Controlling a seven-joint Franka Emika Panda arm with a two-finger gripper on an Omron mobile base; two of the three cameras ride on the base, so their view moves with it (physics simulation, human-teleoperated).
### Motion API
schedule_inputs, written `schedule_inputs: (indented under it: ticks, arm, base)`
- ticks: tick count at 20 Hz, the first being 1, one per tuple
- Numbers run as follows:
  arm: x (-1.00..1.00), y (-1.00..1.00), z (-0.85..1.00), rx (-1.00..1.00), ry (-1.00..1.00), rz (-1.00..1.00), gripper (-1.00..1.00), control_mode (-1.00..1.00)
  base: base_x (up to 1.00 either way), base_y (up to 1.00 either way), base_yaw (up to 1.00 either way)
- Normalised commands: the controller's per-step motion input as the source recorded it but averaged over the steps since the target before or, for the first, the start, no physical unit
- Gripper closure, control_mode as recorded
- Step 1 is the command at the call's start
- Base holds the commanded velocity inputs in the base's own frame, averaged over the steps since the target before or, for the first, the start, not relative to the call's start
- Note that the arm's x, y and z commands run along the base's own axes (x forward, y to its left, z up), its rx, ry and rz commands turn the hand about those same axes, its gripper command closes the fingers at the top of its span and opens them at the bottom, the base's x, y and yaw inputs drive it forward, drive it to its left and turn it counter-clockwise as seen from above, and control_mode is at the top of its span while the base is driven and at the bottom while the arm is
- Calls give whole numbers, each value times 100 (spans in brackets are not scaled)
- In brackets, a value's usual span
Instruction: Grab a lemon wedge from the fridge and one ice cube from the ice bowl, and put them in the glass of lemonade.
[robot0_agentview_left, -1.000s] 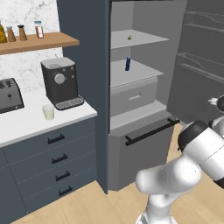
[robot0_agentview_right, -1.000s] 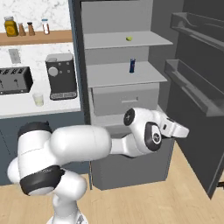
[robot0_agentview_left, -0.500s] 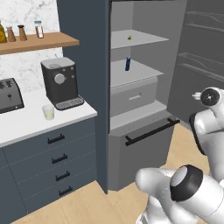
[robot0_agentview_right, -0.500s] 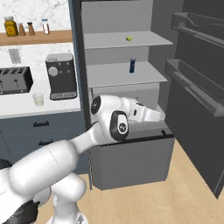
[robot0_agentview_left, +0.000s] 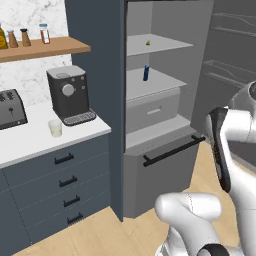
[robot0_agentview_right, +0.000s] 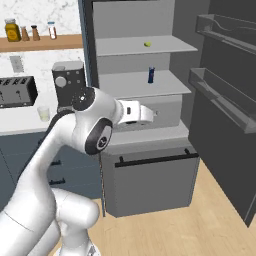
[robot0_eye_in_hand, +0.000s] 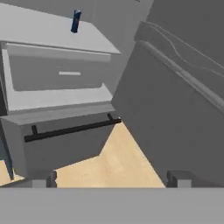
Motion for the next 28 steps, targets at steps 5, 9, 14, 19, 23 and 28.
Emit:
schedule_inputs:
  ticks: [5, 9, 14, 19, 23, 28]
  arm:
    - [-70, 83, -6, 14, 0, 34, -100, -100]
    - [-9, 100, -6, 10, 0, 9, -100, -100]
    - [-3, 64, 12, 13, 0, -8, -100, -100]
    - [-2, 2, 0, 0, 0, -5, -100, -100]
    - [-4, 35, 0, 0, 1, -7, -100, -100]
    - [18, 0, 0, 0, 0, 4, -100, -100]
  base:
    - [0, 0, 0]
    - [0, 0, 0]
    - [0, 0, 0]
    - [0, 0, 0]
    - [0, 0, 0]
    - [0, 0, 0]
